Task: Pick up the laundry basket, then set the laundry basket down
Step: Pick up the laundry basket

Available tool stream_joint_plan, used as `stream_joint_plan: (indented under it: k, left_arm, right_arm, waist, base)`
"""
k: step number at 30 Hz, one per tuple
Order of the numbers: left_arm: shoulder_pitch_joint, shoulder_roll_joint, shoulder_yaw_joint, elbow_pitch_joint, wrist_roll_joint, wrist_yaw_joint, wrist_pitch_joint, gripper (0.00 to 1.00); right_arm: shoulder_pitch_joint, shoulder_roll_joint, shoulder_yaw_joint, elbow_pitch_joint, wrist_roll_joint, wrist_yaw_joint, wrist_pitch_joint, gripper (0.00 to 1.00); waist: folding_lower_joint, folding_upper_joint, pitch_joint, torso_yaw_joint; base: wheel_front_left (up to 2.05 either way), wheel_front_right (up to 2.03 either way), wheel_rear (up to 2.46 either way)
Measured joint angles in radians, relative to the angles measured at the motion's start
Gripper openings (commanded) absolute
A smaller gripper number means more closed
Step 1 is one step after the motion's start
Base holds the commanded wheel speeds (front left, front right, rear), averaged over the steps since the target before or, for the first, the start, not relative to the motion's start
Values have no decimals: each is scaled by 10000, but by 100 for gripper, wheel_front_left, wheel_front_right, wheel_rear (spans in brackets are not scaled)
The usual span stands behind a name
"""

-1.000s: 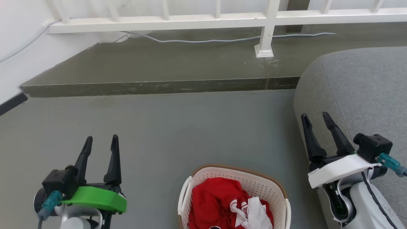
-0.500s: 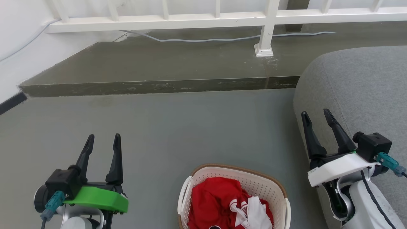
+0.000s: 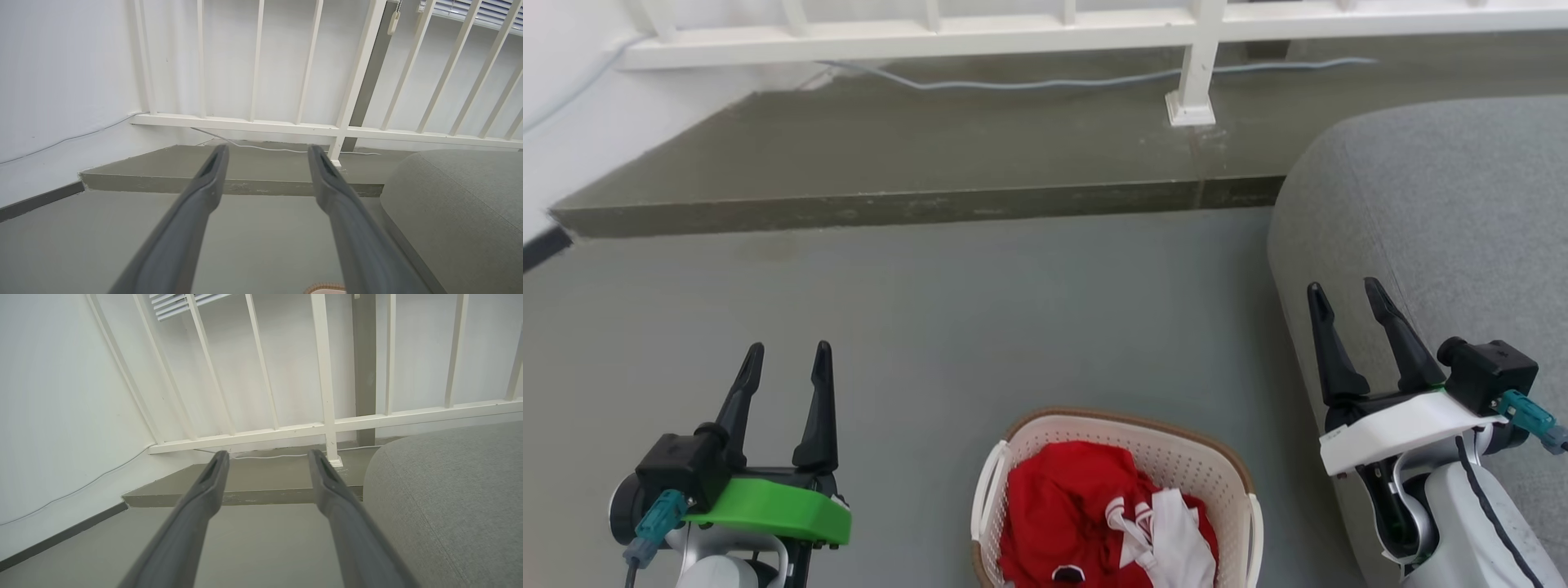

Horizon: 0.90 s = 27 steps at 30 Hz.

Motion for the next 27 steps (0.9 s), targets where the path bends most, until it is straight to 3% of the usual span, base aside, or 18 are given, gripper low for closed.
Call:
stream_joint_plan:
  k: [15, 27]
  left_arm:
    - [-607, -15, -499, 460, -69, -128, -2, 100]
    - [-1961, -40, -1053, 2777, -679, -161, 23, 100]
  right_arm:
    - [-542, 90, -265, -270, -58, 2, 0, 100]
    - [-1239, 196, -458, -529, -58, 35, 0, 100]
  waist:
    - [0, 0, 1339, -387]
    - [1, 0, 2910, -778]
  base:
    - [0, 0, 0]
    - [0, 0, 0]
